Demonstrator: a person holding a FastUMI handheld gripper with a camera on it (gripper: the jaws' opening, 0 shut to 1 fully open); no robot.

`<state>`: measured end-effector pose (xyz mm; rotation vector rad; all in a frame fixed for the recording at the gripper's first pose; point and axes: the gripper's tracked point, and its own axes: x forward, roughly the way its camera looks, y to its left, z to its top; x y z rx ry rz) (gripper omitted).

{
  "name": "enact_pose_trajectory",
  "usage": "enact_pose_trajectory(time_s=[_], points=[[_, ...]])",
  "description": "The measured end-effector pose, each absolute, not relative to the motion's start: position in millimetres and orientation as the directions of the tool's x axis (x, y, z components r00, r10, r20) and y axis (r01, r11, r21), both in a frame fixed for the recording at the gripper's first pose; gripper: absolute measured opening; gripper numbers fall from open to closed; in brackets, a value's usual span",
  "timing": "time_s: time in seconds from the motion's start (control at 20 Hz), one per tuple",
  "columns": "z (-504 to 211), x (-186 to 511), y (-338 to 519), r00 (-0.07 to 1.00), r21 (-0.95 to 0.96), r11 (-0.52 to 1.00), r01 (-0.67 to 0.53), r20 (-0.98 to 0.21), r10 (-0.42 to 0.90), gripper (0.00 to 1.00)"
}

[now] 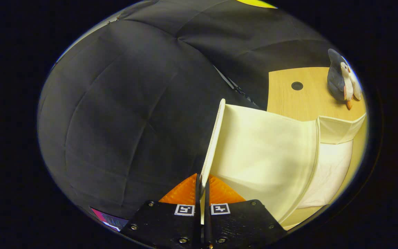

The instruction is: Open the storage box then place both shoes into the box .Put the left shoe in first, then the right shoe, with the right side of both shoes facing outward in a uniform manner.

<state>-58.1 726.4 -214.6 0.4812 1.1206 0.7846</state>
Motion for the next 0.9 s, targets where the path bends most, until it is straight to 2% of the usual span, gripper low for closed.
enact_pose_trajectory(time_s=[0.2,0.25,0.35,0.4,0.55,0.9], points=[[-249,-81,742,0.185,0.641,0.696,-0.322,-0.679,0.711,0.03],[-257,-87,746,0.178,0.640,0.697,-0.325,-0.682,0.709,0.10],[-272,-88,746,0.168,0.591,0.717,-0.370,-0.717,0.677,0.33],[-273,-85,745,0.166,0.575,0.714,-0.399,-0.720,0.673,0.39],[-248,-83,744,0.183,0.557,0.672,-0.487,-0.688,0.703,0.97],[-161,-73,689,0.236,0.576,0.594,-0.562,-0.577,0.782,0.97]])
